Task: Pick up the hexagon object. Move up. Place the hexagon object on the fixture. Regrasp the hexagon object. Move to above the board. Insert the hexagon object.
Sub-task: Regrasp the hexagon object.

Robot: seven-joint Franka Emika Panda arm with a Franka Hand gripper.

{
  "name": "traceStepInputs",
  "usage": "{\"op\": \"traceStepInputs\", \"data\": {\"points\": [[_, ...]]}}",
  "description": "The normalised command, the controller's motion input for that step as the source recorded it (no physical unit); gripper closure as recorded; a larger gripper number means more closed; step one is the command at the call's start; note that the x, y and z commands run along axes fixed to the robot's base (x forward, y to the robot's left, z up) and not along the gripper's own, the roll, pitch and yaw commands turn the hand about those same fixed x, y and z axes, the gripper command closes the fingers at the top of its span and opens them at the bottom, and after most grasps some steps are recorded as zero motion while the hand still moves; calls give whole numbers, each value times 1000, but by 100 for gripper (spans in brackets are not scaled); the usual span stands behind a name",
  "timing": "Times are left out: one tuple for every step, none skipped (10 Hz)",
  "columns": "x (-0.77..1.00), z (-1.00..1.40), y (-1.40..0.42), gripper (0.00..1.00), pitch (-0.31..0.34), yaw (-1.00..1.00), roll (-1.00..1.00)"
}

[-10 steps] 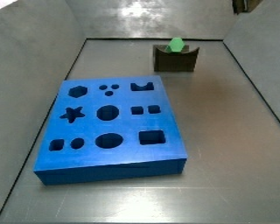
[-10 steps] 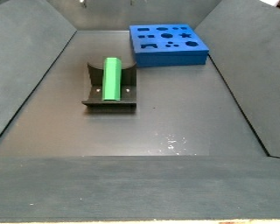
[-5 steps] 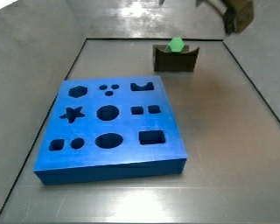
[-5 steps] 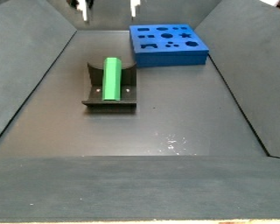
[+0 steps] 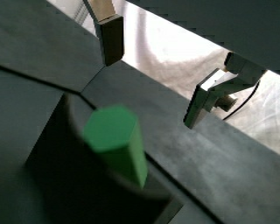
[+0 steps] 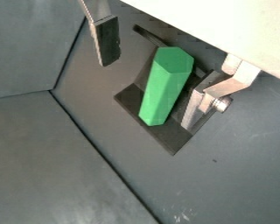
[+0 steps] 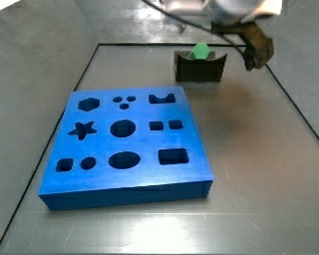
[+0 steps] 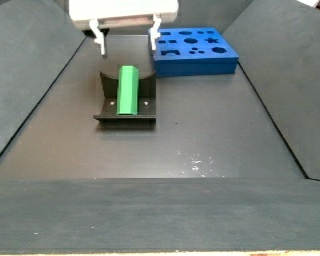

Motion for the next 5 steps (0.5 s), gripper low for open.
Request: {"op": "traceStepInputs", "data": {"points": [[126, -1000, 15, 0, -58, 59, 77], [126, -973, 10, 0, -61, 46, 71], [104, -787, 3, 0, -61, 31, 66], [89, -652, 0, 0, -55, 21, 62], [81, -474, -1, 0, -50, 12, 58]]}}
